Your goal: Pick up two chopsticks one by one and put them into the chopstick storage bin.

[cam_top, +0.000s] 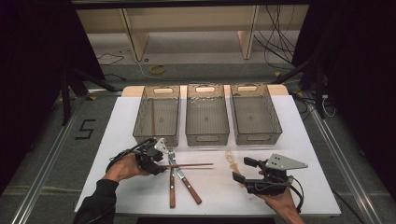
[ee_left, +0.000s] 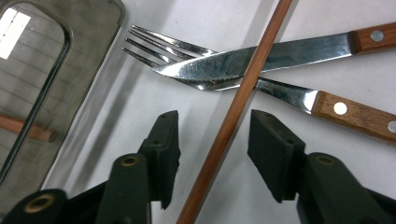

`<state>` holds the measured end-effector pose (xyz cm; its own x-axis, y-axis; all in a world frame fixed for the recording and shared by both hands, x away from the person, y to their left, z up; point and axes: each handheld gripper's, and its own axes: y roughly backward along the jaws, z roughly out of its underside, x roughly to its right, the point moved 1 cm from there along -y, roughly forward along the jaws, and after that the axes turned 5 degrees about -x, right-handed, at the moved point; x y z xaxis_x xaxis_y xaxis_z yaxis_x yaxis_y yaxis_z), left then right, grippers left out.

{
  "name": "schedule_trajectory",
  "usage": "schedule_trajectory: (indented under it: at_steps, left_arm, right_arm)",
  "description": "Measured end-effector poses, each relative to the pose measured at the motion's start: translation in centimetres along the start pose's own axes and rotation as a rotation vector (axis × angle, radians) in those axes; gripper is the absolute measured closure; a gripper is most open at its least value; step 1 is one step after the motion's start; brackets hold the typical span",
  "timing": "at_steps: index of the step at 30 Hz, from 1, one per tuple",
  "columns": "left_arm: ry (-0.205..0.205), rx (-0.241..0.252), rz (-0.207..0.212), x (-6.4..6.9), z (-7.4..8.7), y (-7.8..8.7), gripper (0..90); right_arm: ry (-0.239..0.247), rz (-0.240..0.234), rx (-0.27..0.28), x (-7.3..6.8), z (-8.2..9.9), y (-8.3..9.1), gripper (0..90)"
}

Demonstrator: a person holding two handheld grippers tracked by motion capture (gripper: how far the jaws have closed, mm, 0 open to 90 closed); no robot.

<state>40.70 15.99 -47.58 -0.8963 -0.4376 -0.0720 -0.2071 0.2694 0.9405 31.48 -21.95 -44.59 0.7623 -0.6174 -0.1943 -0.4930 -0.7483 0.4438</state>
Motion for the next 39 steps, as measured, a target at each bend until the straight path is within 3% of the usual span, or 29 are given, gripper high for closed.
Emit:
schedule_trajectory:
  at_steps: [9,26,34,39]
  left_arm:
    - [-0.027,-0.008,0.005,0.3,-0.1,-0.3,61.7]
    - [-0.170,-0.021,0.010,1.0,-0.1,-0.3,80.9]
    - [-0.193,-0.003,0.005,1.0,0.1,-0.3,83.0]
    - [-0.175,0.041,0.012,1.0,0.0,0.4,83.5]
  right_arm:
    - [0.001,0.000,-0.003,0.0,0.0,0.0,26.8]
    - [0.004,0.000,-0.012,-0.1,0.0,-0.1,27.0]
    - [0.005,-0.002,-0.013,-0.1,0.0,-0.1,27.0]
    - [0.006,0.000,-0.014,0.0,0.0,-0.1,27.0]
